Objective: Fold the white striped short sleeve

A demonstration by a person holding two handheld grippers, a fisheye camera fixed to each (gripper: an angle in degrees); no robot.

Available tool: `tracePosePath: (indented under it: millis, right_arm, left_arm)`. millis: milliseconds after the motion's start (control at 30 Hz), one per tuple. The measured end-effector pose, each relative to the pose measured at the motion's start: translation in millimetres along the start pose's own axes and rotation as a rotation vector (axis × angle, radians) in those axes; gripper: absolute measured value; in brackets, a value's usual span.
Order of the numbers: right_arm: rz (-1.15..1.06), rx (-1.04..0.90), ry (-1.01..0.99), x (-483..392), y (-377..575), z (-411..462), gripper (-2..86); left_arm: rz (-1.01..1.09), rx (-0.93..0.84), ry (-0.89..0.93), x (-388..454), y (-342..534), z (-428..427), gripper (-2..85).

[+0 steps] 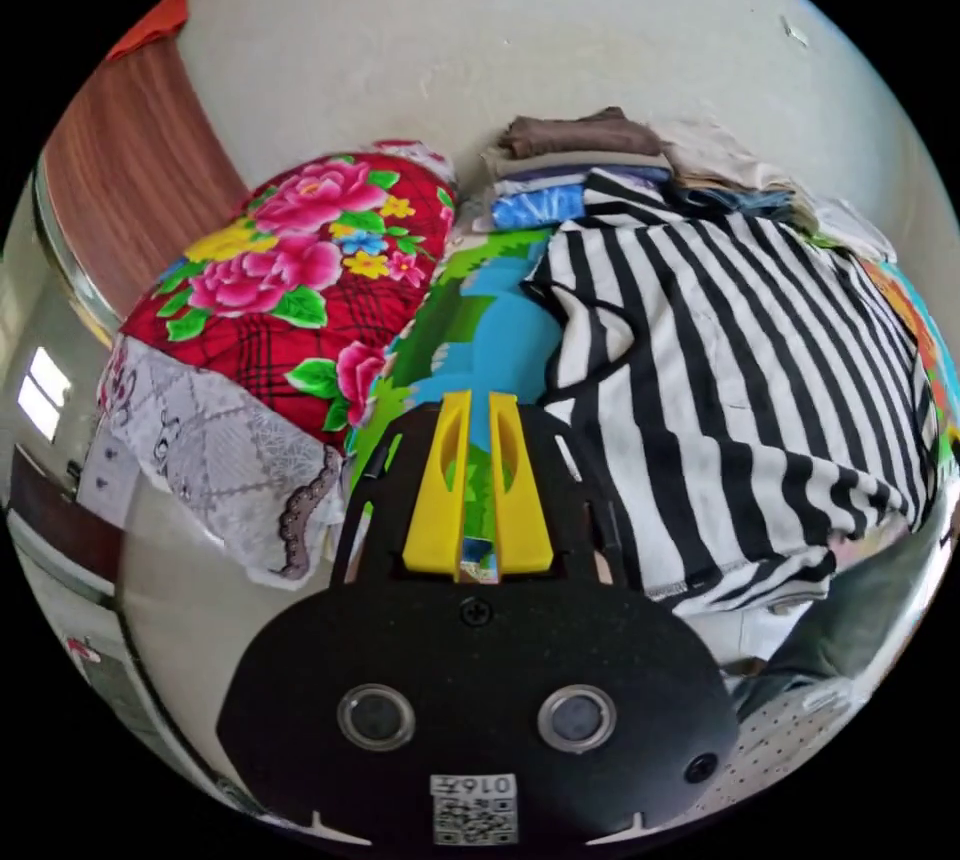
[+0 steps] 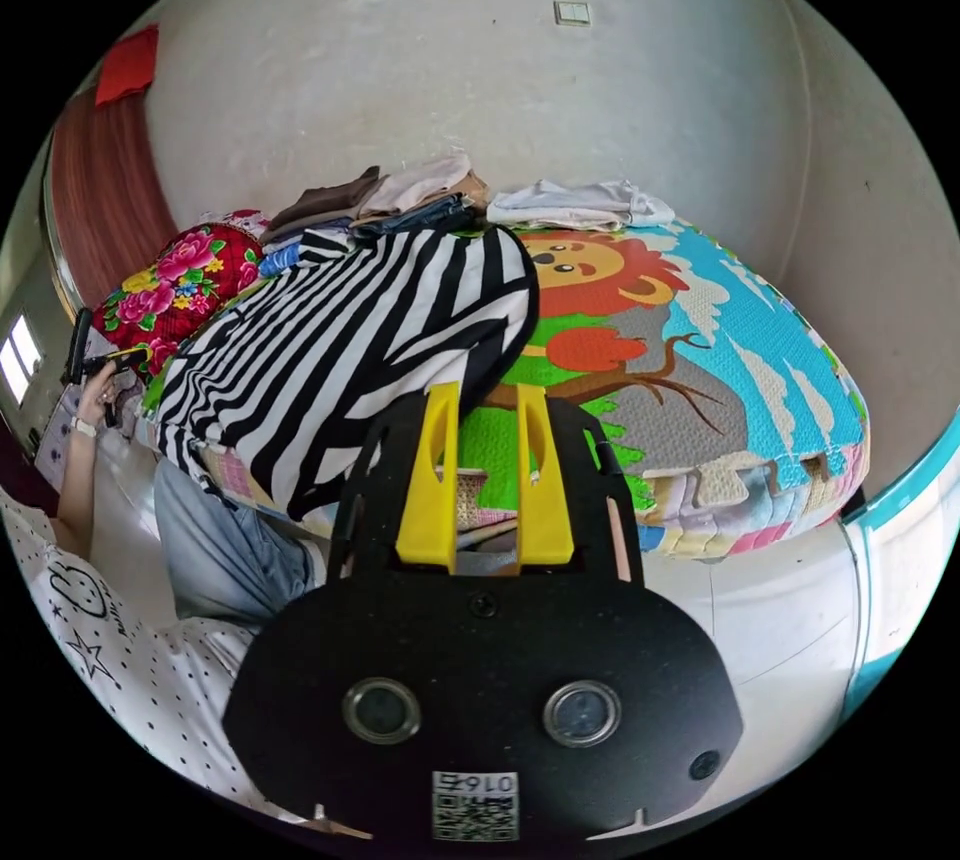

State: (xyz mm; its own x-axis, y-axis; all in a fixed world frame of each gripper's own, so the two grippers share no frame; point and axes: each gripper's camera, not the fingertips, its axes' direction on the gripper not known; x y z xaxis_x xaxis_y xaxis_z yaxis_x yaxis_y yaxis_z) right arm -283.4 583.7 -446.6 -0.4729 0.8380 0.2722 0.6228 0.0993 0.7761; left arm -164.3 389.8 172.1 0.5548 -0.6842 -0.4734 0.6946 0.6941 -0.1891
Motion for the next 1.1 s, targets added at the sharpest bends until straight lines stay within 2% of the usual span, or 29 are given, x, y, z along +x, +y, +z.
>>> tracePosePath:
  millis: [200,400,467,600,767,933,1100]
  right_arm:
    - [0.047,-0.046,0.022,-13.0,-12.4,5.1,8.7]
    - [-0.01,-0.062,0.177,-43.5,-25.6,-13.8,1.5]
    - [-0.014,-0.062,0.262,-46.0,-29.5,-32.6,0.9]
    - [0.02,-0.033,0.198,-38.4,-30.0,-67.4,0.6]
    - [-0.015,-0.119,0.235,-47.1,-32.4,-85.3,0.9]
    - [0.056,0.025,0.39,-69.6,-45.7,-130.5,3.4]
    - [-0.166,0.085,0.208,-141.8,-62.5,-152.7,8.6]
  left_arm:
    - [0.173,0.108,0.323,60.9,24.1,-41.7,-0.1]
    - [0.244,0.1,0.439,114.8,30.4,-41.9,-0.3]
    - [0.268,0.072,0.457,128.3,31.6,-37.3,-0.3]
    - [0.304,-0.015,0.465,151.0,38.9,-21.4,-0.4]
    - [0.318,-0.13,0.503,161.2,54.2,0.8,-0.6]
    - [0.258,-0.074,0.56,150.1,73.4,1.3,-0.9]
    - [0.259,-0.018,0.523,152.6,94.4,-7.2,-1.0]
